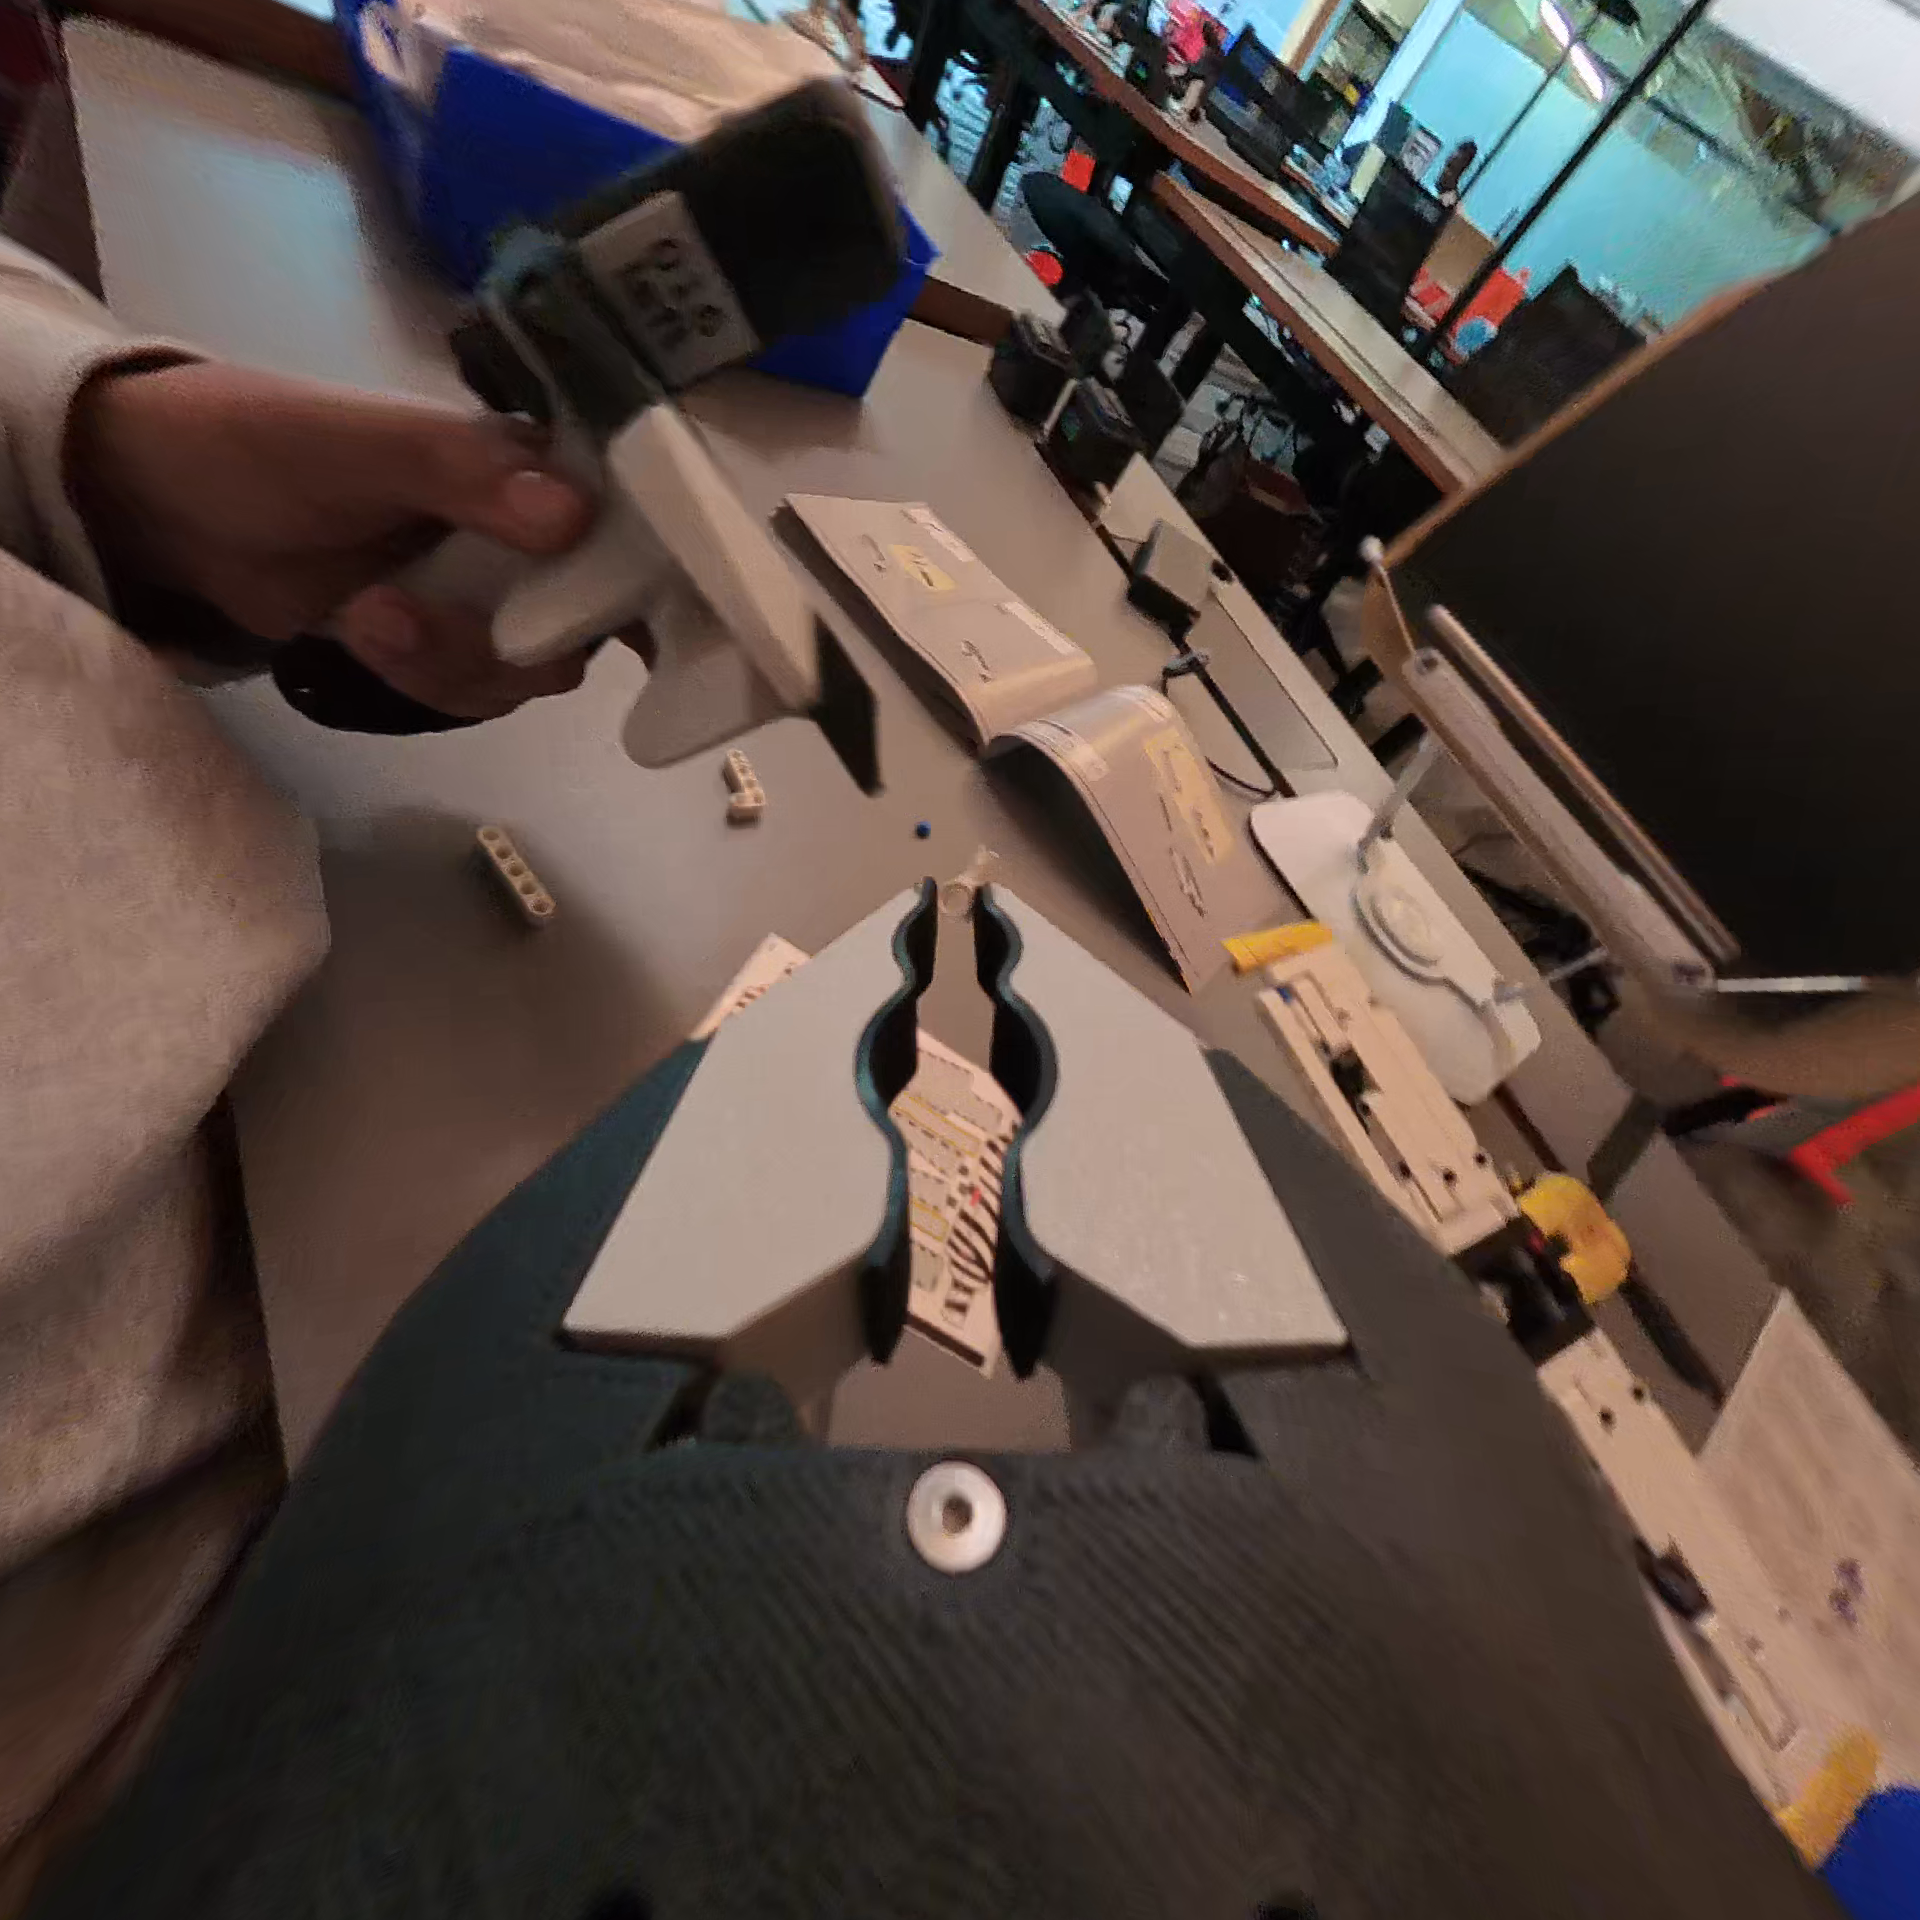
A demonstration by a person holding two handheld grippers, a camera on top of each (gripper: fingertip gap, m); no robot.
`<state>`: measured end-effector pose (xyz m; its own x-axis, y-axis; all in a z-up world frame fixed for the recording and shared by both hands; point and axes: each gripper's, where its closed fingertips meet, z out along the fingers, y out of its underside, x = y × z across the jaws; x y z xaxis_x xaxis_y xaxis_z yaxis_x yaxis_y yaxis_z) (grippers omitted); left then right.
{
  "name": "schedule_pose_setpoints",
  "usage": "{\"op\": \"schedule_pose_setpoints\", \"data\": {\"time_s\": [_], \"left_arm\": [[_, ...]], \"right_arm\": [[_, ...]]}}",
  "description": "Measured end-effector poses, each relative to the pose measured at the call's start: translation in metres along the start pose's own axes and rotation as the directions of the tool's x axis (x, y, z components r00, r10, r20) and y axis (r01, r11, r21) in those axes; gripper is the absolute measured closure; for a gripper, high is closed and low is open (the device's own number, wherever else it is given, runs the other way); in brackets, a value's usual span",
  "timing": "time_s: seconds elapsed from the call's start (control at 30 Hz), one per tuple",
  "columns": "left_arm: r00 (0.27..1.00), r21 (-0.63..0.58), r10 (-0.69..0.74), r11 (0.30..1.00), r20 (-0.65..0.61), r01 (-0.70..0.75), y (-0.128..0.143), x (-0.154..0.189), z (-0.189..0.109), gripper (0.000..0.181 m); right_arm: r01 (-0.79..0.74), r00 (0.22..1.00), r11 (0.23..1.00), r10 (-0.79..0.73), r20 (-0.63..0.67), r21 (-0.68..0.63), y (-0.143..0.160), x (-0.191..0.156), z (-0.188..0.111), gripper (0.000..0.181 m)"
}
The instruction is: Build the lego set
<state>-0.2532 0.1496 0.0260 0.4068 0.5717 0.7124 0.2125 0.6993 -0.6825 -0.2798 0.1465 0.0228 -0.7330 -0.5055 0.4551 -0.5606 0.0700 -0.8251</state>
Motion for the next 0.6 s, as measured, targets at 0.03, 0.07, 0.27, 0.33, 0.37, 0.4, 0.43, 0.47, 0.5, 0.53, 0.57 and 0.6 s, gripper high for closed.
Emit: {"op": "schedule_pose_setpoints", "data": {"time_s": [0.03, 0.07, 0.27, 0.33, 0.37, 0.4, 0.43, 0.47, 0.5, 0.53, 0.57, 0.6], "left_arm": [[1.000, 0.001, -0.017, 1.000, 0.002, 0.017, 0.002, 0.001, 0.001, 0.153], [0.999, 0.000, -0.033, 0.999, 0.029, 0.033, 0.004, -0.003, 0.001, 0.153], [0.997, 0.003, -0.074, 0.997, 0.017, 0.074, 0.014, 0.006, -0.006, 0.178], [0.997, 0.004, -0.073, 0.997, 0.013, 0.073, 0.016, 0.010, -0.007, 0.178], [0.997, 0.005, -0.072, 0.997, 0.007, 0.072, 0.017, 0.012, -0.008, 0.177], [0.997, 0.007, -0.076, 0.997, 0.002, 0.076, 0.017, 0.014, -0.009, 0.178], [0.997, 0.005, -0.080, 0.997, -0.004, 0.080, 0.017, 0.015, -0.010, 0.178], [0.996, 0.007, -0.085, 0.996, -0.015, 0.085, 0.018, 0.017, -0.010, 0.178], [0.995, 0.017, -0.093, 0.995, -0.033, 0.094, 0.017, 0.020, -0.012, 0.178], [0.992, 0.035, -0.111, 0.993, -0.059, 0.113, 0.015, 0.023, -0.013, 0.178], [0.987, 0.059, -0.133, 0.989, -0.089, 0.138, 0.012, 0.025, -0.015, 0.179], [0.981, 0.088, -0.155, 0.982, -0.120, 0.166, 0.009, 0.027, -0.017, 0.178]], "right_arm": [[0.037, 0.999, 0.999, -0.037, 0.004, -0.002, -0.002, -0.009, 0.004, 0.176], [0.070, 0.998, 0.998, -0.070, 0.007, -0.006, -0.003, -0.016, 0.006, 0.176], [0.215, 0.977, 0.977, -0.214, 0.009, -0.004, -0.016, -0.042, 0.011, 0.176], [0.239, 0.971, 0.971, -0.239, 0.005, -0.002, -0.020, -0.045, 0.011, 0.176], [0.245, 0.969, 0.969, -0.245, 0.007, 0.003, -0.022, -0.047, 0.010, 0.176], [0.253, 0.967, 0.967, -0.253, 0.008, 0.008, -0.023, -0.048, 0.009, 0.176], [0.261, 0.965, 0.965, -0.261, 0.009, 0.011, -0.025, -0.049, 0.009, 0.175], [0.268, 0.963, 0.963, -0.269, 0.010, 0.012, -0.026, -0.051, 0.008, 0.175], [0.276, 0.961, 0.961, -0.276, 0.008, 0.020, -0.028, -0.052, 0.008, 0.176], [0.280, 0.960, 0.960, -0.280, -0.003, 0.035, -0.031, -0.052, 0.007, 0.176], [0.282, 0.959, 0.958, -0.281, -0.023, 0.054, -0.035, -0.052, 0.007, 0.175], [0.287, 0.958, 0.955, -0.283, -0.051, 0.075, -0.040, -0.051, 0.006, 0.175]]}}
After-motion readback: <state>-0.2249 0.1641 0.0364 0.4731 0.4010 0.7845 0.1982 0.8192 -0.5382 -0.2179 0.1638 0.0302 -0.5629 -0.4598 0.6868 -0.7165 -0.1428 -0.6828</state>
